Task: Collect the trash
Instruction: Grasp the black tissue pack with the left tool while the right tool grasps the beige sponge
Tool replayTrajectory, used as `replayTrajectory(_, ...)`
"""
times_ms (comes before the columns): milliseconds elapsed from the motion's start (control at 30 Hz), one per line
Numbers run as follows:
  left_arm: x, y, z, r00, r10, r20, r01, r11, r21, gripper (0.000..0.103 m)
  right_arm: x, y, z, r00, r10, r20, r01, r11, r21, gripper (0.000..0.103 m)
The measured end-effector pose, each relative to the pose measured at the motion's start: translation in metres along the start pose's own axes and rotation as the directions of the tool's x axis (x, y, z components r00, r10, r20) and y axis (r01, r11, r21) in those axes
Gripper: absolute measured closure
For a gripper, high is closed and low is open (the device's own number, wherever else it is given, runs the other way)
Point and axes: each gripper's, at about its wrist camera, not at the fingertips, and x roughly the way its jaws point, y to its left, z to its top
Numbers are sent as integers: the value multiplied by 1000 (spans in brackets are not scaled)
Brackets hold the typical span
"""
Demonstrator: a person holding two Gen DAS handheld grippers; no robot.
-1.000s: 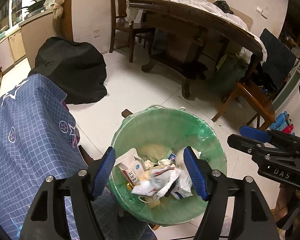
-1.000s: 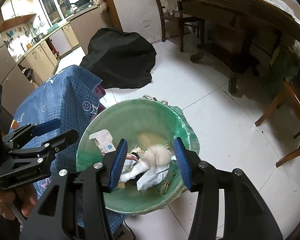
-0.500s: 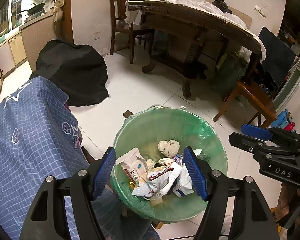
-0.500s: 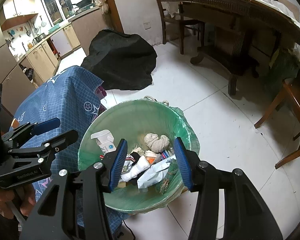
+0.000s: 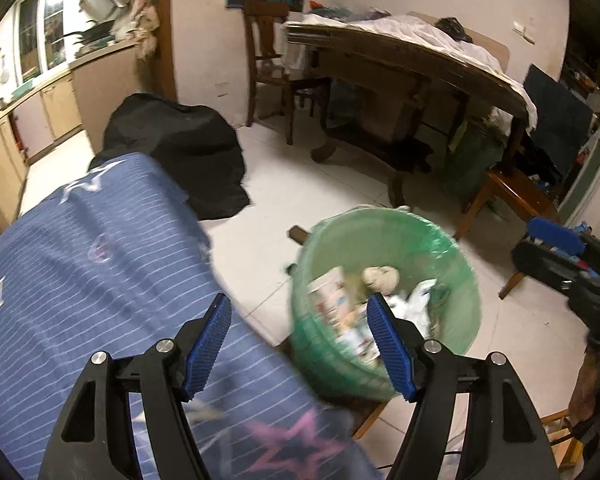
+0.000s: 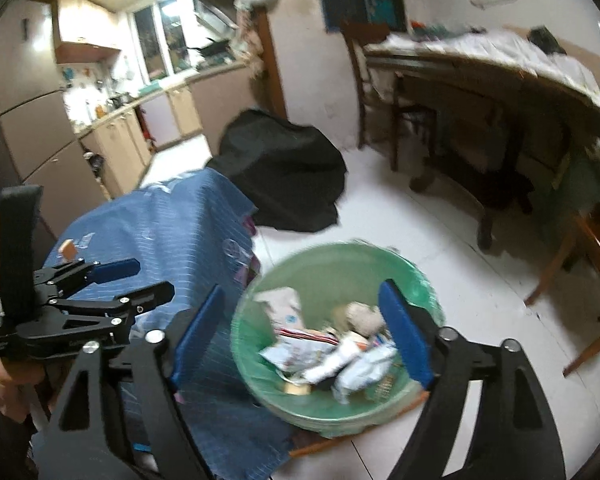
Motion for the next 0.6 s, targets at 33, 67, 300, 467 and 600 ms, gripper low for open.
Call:
replayTrajectory(33,-7,11,-5,1000,9,6,-9,1000,-11,32,-2,6,0,1000,8,10,-8,1000,-8,24)
replayTrajectory(67,-16,27,-12,1000,20,12,-19,999,-31,32,-5,17,1,999,26,26,-25,999,-21,23)
replayTrajectory(300,-70,124,-45,990,135,47,-127,982,-137,32,-8,81,0,989,138,56,-133,987,-85,16)
replayTrajectory(467,-110,212,-82,961,272,48,-252,935,-250,32,1,119,-4,979,202,20,-198,972,-125,15)
replayTrajectory(600,-141,307,-126,921,389,-9,-360,845,-395,32,11,141,-5,972,236,-14,-236,963,-128,15)
